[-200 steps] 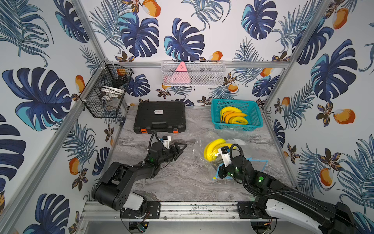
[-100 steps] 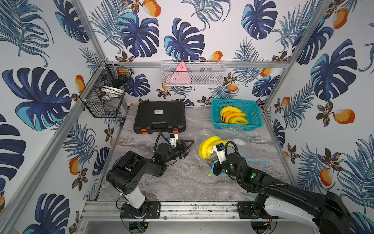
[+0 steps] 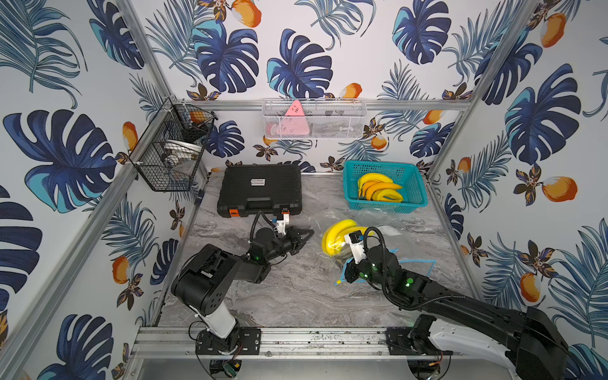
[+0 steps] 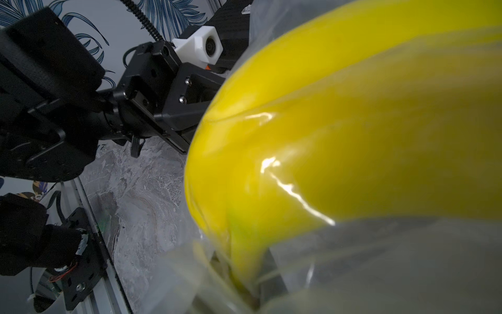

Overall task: Open the zip-top bag and take out the banana
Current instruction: Pick up the banana from the zipper food storage bag.

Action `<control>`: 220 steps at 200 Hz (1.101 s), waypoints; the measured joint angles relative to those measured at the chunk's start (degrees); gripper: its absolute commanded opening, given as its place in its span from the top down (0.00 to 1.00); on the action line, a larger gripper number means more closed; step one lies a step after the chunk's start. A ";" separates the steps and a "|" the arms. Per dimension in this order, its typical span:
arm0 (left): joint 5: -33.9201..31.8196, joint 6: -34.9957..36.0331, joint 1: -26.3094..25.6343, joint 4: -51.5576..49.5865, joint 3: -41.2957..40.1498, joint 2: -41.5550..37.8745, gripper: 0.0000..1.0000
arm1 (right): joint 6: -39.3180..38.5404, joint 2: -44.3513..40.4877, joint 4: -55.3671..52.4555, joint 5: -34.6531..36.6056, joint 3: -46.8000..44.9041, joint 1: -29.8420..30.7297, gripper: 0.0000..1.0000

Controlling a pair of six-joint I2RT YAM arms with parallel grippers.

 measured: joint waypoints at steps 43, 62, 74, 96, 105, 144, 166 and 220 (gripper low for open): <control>6.38 9.16 3.23 -15.41 3.82 -5.51 1.00 | 0.13 -3.30 -1.07 1.18 -1.42 0.02 0.93; 8.00 10.93 3.63 -18.95 5.57 -5.05 1.00 | 0.76 -3.56 -0.92 1.46 -2.21 0.02 0.93; 9.44 13.20 4.55 -22.71 7.21 -4.59 1.00 | 1.03 -3.56 -0.94 1.44 -2.25 0.02 0.93; 14.91 17.20 7.98 -28.28 10.60 -2.45 1.00 | 1.31 -4.28 -0.94 1.42 -1.88 -0.04 0.94; 17.31 17.81 9.57 -29.09 10.64 -1.40 1.00 | 1.42 -5.25 -0.98 1.40 -1.86 -0.04 0.93; 5.90 20.28 15.30 -33.11 12.09 1.03 1.00 | 1.46 -10.34 -7.58 -1.66 -3.74 0.17 0.92; 2.62 22.43 15.65 -36.06 13.53 1.01 1.00 | 1.66 -10.69 -10.25 -1.38 -3.96 -0.02 0.98; -3.93 28.59 16.46 -43.85 21.27 1.44 1.00 | 1.42 -12.07 -16.50 -6.14 -1.36 0.00 1.00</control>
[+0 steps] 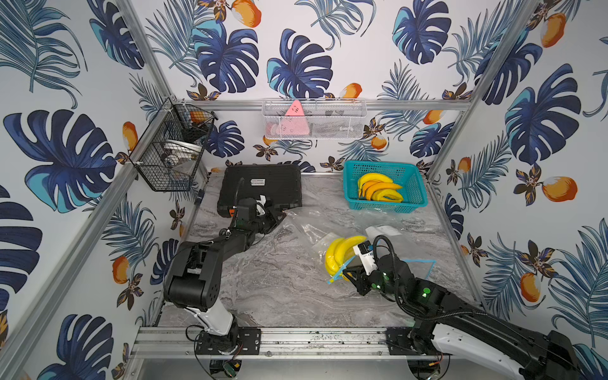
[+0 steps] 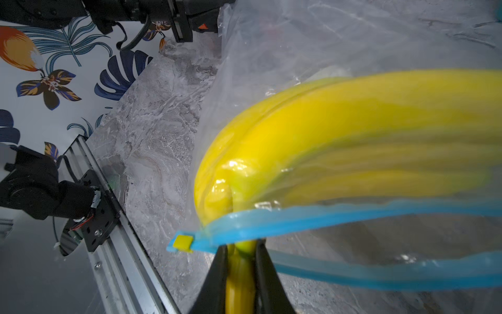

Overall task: Open the zip-top bag and take out the banana
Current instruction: Pick up the banana from the zipper food storage bag, then place the banana in the basket, then place the zipper food storage bag at the center of the board.

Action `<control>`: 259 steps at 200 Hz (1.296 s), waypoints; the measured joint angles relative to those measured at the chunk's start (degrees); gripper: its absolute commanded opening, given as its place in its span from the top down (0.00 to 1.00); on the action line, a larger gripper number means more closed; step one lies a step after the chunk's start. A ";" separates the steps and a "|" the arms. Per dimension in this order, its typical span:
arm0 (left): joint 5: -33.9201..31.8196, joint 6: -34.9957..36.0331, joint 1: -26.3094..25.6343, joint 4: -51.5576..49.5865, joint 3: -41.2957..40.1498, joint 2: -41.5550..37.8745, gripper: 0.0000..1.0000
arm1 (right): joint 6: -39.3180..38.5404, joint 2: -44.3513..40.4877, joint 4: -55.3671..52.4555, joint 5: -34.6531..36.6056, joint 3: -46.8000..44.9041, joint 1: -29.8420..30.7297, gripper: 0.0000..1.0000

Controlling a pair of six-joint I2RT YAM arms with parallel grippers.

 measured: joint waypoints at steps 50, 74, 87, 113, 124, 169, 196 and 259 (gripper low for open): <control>-7.34 5.05 0.26 -4.52 6.69 6.43 1.00 | 0.24 -11.34 -11.74 -12.00 5.88 0.02 1.00; -10.34 7.43 0.20 -6.19 10.38 9.31 1.00 | 1.31 -15.37 -17.33 -14.91 10.99 0.02 1.00; -12.26 9.42 0.00 -7.58 13.75 11.41 1.00 | 1.29 -15.67 -20.76 -13.73 14.45 0.02 1.00; -13.81 13.51 -1.25 -9.57 16.61 14.08 1.00 | -0.57 -14.36 -25.49 -7.61 20.98 0.02 1.00; -14.25 14.38 -1.60 -9.84 16.46 14.40 1.00 | -2.08 -12.28 -25.88 -3.74 23.52 0.02 1.00; -16.37 17.92 -3.21 -13.27 16.76 13.94 0.34 | -12.35 10.32 -14.05 4.11 27.56 -16.02 1.00; -21.03 20.44 -5.49 -16.65 13.99 7.34 0.01 | -10.19 28.81 1.36 -4.55 29.97 -40.30 1.00; -36.37 28.24 -13.92 -18.10 1.20 -11.06 0.01 | -12.66 56.37 16.20 -16.31 43.25 -47.19 1.00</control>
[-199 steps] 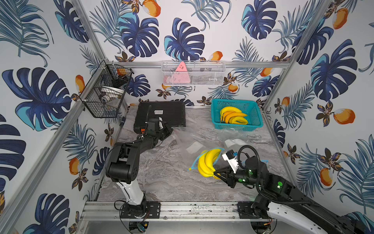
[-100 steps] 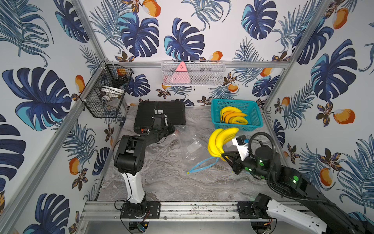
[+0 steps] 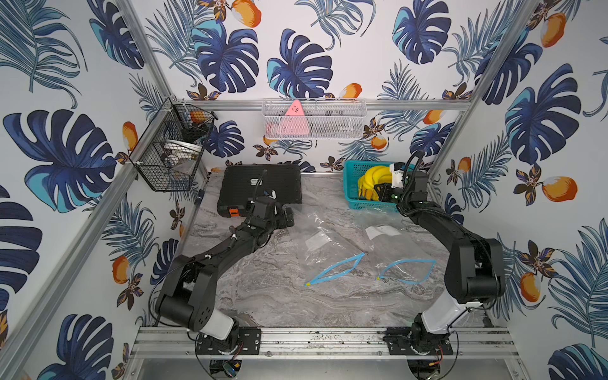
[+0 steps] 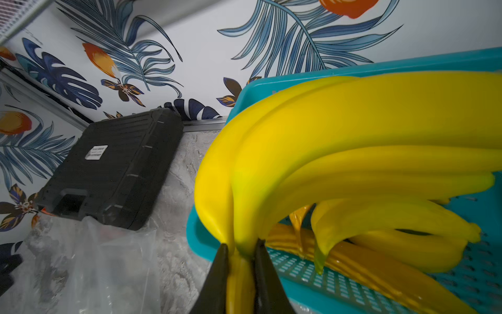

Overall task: Open the zip-top bag and take out the banana
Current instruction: Place the zipper food storage bag at the center of the board, then reset both arms

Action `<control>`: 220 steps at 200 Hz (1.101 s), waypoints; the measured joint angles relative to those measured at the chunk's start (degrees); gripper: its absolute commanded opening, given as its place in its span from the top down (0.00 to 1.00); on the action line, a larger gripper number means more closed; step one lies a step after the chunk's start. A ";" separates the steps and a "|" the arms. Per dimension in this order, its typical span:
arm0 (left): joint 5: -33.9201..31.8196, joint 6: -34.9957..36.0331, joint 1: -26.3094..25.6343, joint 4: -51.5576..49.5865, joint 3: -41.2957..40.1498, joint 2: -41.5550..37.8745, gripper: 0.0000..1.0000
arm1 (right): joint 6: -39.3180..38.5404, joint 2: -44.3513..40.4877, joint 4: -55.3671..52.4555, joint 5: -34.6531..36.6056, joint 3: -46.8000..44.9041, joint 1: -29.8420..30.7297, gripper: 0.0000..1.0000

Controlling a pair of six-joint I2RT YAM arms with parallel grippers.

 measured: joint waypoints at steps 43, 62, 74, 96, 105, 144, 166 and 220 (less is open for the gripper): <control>-11.28 7.19 -1.86 2.03 -5.86 -2.25 0.01 | -2.60 7.32 1.97 -0.48 1.60 -0.39 0.06; -15.34 10.12 -2.01 4.79 -8.33 -1.40 0.01 | -2.84 4.24 4.68 1.62 -3.80 -0.59 0.03; -17.38 12.50 -1.70 7.41 -10.05 -1.01 0.01 | -3.34 -0.79 6.14 4.00 -9.33 -0.59 0.00; -19.34 17.70 -0.44 13.42 -13.53 -0.11 0.01 | -4.44 -12.35 8.39 11.78 -20.48 -0.48 0.00; -19.56 19.93 0.33 17.40 -16.09 0.09 0.01 | -4.76 -16.81 9.68 14.49 -25.14 -0.74 0.00; -18.03 26.38 3.39 35.28 -28.04 2.14 0.01 | -4.11 -26.73 18.91 24.79 -46.56 -2.16 0.00; -14.95 27.47 5.60 45.24 -30.86 5.68 0.01 | -3.58 -20.50 29.75 28.96 -53.00 -2.62 0.00; -13.62 25.44 9.81 56.94 -30.86 11.15 0.01 | -2.89 -5.90 45.99 31.52 -48.50 -3.32 0.00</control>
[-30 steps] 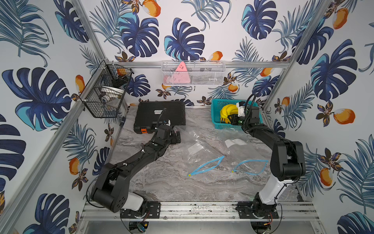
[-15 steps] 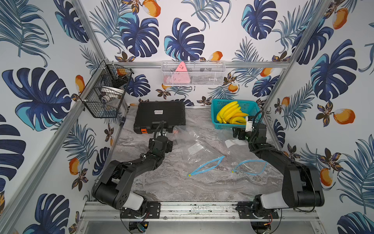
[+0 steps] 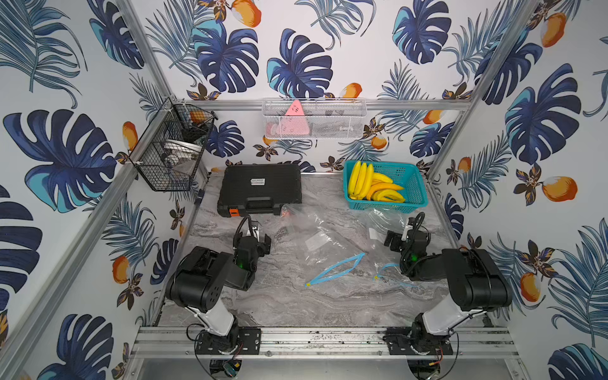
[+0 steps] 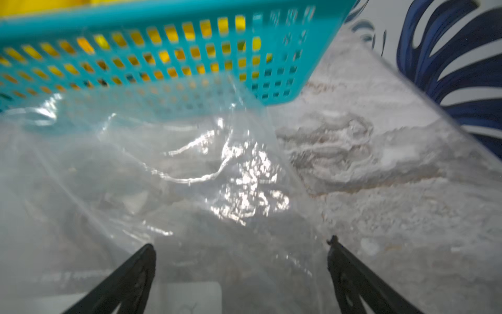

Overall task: Open the zip-top bag and take out the banana
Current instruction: Reset both arms

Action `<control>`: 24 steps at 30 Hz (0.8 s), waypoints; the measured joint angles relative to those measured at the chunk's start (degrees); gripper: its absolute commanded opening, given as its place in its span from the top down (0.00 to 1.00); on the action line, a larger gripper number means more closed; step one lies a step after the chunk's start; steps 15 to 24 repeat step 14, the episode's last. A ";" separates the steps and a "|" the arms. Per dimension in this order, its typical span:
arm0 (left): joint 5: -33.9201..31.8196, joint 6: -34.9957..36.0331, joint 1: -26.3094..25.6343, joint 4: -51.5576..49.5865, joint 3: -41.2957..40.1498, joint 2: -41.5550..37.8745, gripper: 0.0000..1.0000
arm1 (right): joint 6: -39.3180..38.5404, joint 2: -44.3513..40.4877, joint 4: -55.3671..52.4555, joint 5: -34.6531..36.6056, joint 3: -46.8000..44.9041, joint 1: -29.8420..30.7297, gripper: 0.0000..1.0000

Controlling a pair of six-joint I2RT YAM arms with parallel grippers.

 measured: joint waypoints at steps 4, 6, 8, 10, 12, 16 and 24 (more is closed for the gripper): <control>-1.16 -1.29 0.52 0.11 0.24 0.00 0.01 | 0.31 -0.63 1.03 0.55 0.59 0.09 0.00; -1.29 -1.62 0.59 0.00 0.35 0.04 0.01 | 0.22 -0.22 4.85 1.70 -1.68 0.83 0.00; -1.40 -1.70 0.66 0.09 0.44 0.04 0.01 | 0.02 0.11 4.13 1.84 -2.05 1.27 0.00; -1.36 -1.70 0.70 0.09 0.46 0.07 0.01 | -0.74 -0.04 4.63 1.81 -1.44 1.53 0.00; -1.36 -1.70 0.74 0.09 0.48 0.07 0.01 | -1.11 0.02 5.86 1.81 -1.55 1.62 0.00; -1.36 -1.70 0.79 0.09 0.48 0.07 0.01 | -1.18 0.11 5.75 2.32 -1.53 1.73 0.00; -1.36 -1.70 0.79 0.09 0.48 0.07 0.01 | -1.18 0.11 5.75 2.32 -1.53 1.73 0.00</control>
